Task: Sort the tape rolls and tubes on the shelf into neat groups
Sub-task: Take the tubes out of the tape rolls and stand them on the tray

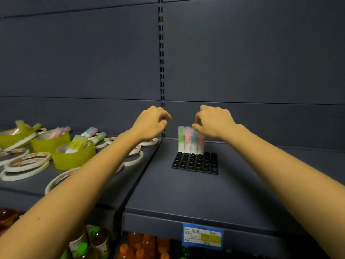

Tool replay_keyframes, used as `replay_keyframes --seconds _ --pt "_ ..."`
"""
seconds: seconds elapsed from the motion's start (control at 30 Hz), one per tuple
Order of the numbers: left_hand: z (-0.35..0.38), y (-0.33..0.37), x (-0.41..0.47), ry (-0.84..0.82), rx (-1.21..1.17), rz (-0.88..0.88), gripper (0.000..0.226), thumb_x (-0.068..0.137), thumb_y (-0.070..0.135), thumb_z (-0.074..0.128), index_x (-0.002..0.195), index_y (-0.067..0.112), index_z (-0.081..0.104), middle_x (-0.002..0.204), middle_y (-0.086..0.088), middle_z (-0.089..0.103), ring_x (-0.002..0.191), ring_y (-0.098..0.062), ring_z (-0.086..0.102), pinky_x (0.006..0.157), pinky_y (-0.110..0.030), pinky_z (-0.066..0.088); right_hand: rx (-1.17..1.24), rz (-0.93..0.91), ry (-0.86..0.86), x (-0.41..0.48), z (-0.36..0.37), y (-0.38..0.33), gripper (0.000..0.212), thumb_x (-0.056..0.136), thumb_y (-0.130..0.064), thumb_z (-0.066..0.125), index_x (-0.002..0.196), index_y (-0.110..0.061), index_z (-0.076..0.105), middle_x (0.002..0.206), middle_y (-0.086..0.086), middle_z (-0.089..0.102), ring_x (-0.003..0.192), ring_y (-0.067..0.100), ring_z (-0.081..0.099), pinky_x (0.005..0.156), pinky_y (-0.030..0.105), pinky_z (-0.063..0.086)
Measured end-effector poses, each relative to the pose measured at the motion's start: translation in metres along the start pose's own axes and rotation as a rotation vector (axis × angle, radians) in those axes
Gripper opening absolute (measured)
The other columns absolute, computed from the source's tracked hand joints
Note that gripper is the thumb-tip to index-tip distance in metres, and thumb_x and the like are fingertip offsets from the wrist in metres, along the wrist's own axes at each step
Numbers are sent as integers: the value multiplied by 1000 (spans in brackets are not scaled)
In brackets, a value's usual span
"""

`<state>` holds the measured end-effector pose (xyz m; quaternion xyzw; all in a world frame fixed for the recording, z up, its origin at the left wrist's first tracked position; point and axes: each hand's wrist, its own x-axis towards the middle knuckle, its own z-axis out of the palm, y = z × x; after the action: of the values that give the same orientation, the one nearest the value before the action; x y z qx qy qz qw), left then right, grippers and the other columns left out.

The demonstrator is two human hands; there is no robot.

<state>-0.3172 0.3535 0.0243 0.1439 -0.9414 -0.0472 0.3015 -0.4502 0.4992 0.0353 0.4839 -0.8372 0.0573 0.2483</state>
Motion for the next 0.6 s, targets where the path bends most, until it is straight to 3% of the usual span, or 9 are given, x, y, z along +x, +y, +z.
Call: replay_keyframes --seconds 0.07,0.13,0.33,0.43,0.6 --pt "-13 -21 -13 6 -4 -82 32 89 8 44 113 10 65 121 -7 64 113 -24 54 96 -40 44 128 -2 131 4 -3 -19 25 93 -34 47 106 -19 63 113 2 59 99 30 59 70 32 36" --pt "-24 -43 -25 7 9 -172 30 90 12 45 112 11 65 119 -7 65 108 -25 58 94 -40 47 223 -22 155 9 -4 -43 21 92 -30 49 106 -21 61 107 0 63 96 28 60 69 30 37" --pt "-44 -100 -41 -30 109 -305 31 92 19 46 120 15 59 123 -5 62 109 -26 58 89 -37 48 234 2 -79 34 16 -111 22 90 -27 52 107 -21 64 114 6 63 102 30 59 73 32 40" --pt "-49 -124 -39 -82 143 -291 30 92 20 46 118 14 60 121 -8 63 105 -26 59 81 -34 45 284 89 -139 50 28 -135 24 91 -26 53 110 -18 65 115 8 63 104 31 58 73 33 41" --pt "-50 -161 -33 -173 160 -252 29 92 20 46 117 13 60 119 -7 64 102 -25 61 84 -37 50 300 260 -231 80 54 -161 30 92 -30 55 112 -9 62 113 11 61 103 32 57 76 35 43"
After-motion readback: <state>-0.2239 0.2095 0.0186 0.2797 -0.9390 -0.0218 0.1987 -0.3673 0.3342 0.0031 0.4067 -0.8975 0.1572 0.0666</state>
